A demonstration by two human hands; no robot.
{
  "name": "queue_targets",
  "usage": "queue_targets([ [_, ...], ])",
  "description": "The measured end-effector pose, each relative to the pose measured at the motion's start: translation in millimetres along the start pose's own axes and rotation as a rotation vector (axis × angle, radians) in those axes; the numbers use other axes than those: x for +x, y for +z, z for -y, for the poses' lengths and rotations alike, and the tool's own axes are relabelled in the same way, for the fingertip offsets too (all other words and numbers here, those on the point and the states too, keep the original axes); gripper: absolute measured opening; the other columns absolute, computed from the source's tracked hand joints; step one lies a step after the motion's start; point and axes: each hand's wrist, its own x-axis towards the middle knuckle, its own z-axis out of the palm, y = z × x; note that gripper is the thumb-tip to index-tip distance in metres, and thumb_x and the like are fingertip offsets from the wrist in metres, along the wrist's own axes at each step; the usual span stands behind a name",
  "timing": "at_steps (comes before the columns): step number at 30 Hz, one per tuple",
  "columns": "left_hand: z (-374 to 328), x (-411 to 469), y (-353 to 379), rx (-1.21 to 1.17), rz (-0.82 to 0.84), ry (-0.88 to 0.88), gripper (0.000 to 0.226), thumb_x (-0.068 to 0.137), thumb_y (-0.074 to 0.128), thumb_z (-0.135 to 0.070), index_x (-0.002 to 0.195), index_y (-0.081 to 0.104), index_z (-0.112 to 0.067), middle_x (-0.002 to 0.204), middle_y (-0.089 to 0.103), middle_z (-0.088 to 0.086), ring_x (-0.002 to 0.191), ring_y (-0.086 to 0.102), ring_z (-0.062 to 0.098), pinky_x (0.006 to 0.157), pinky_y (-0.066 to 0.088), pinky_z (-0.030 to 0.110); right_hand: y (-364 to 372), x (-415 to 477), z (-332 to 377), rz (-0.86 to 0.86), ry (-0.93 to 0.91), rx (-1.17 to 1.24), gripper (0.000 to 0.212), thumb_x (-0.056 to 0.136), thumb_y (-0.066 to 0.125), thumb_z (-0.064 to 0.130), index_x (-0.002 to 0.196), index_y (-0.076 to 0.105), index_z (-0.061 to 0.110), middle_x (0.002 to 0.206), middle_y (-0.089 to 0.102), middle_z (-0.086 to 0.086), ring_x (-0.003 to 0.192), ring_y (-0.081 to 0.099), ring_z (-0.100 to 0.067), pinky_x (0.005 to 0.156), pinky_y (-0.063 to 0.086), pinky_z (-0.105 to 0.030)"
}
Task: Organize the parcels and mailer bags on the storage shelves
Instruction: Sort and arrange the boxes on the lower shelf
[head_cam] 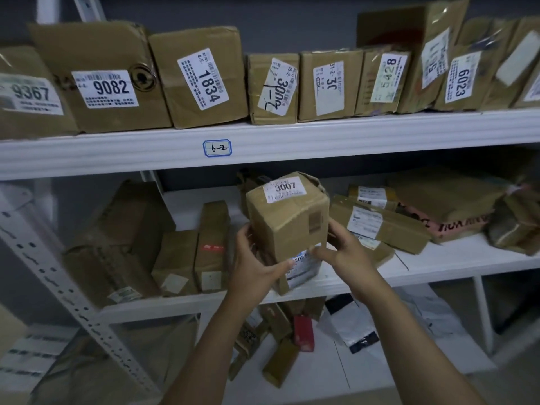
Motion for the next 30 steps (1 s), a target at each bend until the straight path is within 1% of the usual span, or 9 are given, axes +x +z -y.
queue_targets([
  [3, -0.3, -1.0, 3.4, 0.057, 0.000, 0.049, 0.102, 0.066, 0.087, -0.019, 0.137, 0.017, -0.034, 0.136, 0.037, -0.011, 0.126, 0.041, 0.006, 0.096, 0.038, 0.017, -2.8, -2.0, 10.7, 0.110, 0.083, 0.073, 0.044, 0.087, 0.067, 0.034, 0.125, 0.051, 0.049, 0.127, 0.056, 0.022, 0.120, 0.050, -0.002, 0.101, 0.044, -0.037],
  [5, 0.2, -1.2, 3.0, 0.057, 0.046, 0.047, 0.105, 0.066, 0.087, -0.023, 0.139, 0.012, -0.039, 0.136, 0.032, -0.015, 0.128, 0.037, 0.005, 0.097, 0.036, 0.019, -7.1, -2.1, 12.0, 0.192, 0.108, 0.104, 0.048, 0.083, 0.065, 0.050, 0.128, 0.047, 0.052, 0.133, 0.051, 0.023, 0.123, 0.047, -0.002, 0.099, 0.045, -0.037],
  [9, -11.9, -1.9, -1.3, -0.071, 0.136, 0.062, 0.094, 0.056, 0.079, -0.064, 0.131, 0.022, -0.055, 0.136, 0.037, -0.025, 0.126, 0.042, -0.004, 0.090, 0.042, 0.013, -14.9, 5.9, 7.8, 0.250, 0.089, 0.231, 0.077, 0.061, 0.066, 0.078, 0.129, 0.048, 0.047, 0.139, 0.050, 0.016, 0.132, 0.042, -0.010, 0.104, 0.042, -0.043],
  [12, -20.5, -4.0, -1.2, -0.168, 0.138, 0.061, 0.102, 0.053, 0.062, -0.086, 0.137, 0.035, -0.036, 0.133, 0.048, -0.021, 0.117, 0.051, -0.007, 0.082, 0.048, 0.012, -15.2, 14.8, 7.7, 0.239, 0.036, 0.230, 0.063, 0.072, 0.068, 0.063, 0.128, 0.051, 0.041, 0.131, 0.059, 0.012, 0.125, 0.051, -0.007, 0.107, 0.039, -0.038],
  [16, -19.7, -5.8, -3.4, -0.082, 0.089, 0.013, 0.073, 0.067, 0.070, -0.056, 0.133, 0.046, -0.037, 0.125, 0.058, -0.017, 0.110, 0.058, 0.000, 0.082, 0.052, 0.022, -14.4, 27.8, 5.9, 0.270, -0.015, 0.099, 0.058, 0.074, 0.074, 0.041, 0.128, 0.053, 0.044, 0.127, 0.062, 0.002, 0.115, 0.060, -0.016, 0.101, 0.047, -0.041],
  [20, 0.4, -7.8, -10.6, -0.004, 0.126, -0.021, 0.077, 0.075, 0.077, -0.029, 0.142, 0.041, -0.032, 0.131, 0.056, -0.014, 0.116, 0.057, 0.001, 0.091, 0.052, 0.027, 3.0, 33.2, -0.5, 0.324, -0.048, 0.000, 0.058, 0.080, 0.076, 0.026, 0.129, 0.051, 0.046, 0.127, 0.056, 0.008, 0.106, 0.062, -0.006, 0.087, 0.055, -0.027],
  [25, 21.9, -16.1, -21.0, 0.158, 0.074, -0.061, 0.085, 0.078, 0.077, -0.011, 0.148, 0.032, -0.026, 0.131, 0.056, -0.011, 0.109, 0.057, -0.009, 0.085, 0.048, 0.011, 26.7, 50.8, -30.4, 0.426, -0.148, -0.343, 0.076, 0.060, 0.082, 0.054, 0.124, 0.043, 0.062, 0.150, 0.034, 0.004, 0.136, 0.038, -0.013, 0.109, 0.040, -0.039],
  [27, 29.4, -18.5, -26.1, 0.277, 0.055, -0.049, 0.083, 0.078, 0.077, -0.015, 0.147, 0.033, -0.029, 0.136, 0.054, -0.011, 0.116, 0.052, -0.006, 0.092, 0.045, 0.012, 31.8, 55.7, -38.3, 0.472, -0.169, -0.472, 0.079, 0.065, 0.084, 0.046, 0.132, 0.042, 0.053, 0.160, 0.015, 0.001, 0.144, 0.023, -0.014, 0.114, 0.034, -0.035],
  [30, 35.2, -18.0, -36.6, 0.555, 0.002, 0.091, 0.074, 0.080, 0.076, -0.025, 0.145, 0.039, -0.028, 0.140, 0.051, -0.007, 0.127, 0.046, 0.008, 0.105, 0.041, 0.029, 38.6, 56.9, -47.0, 0.555, -0.217, -0.574, 0.081, 0.072, 0.084, 0.030, 0.140, 0.041, 0.037, 0.161, 0.008, 0.001, 0.144, 0.022, -0.014, 0.114, 0.033, -0.031],
])
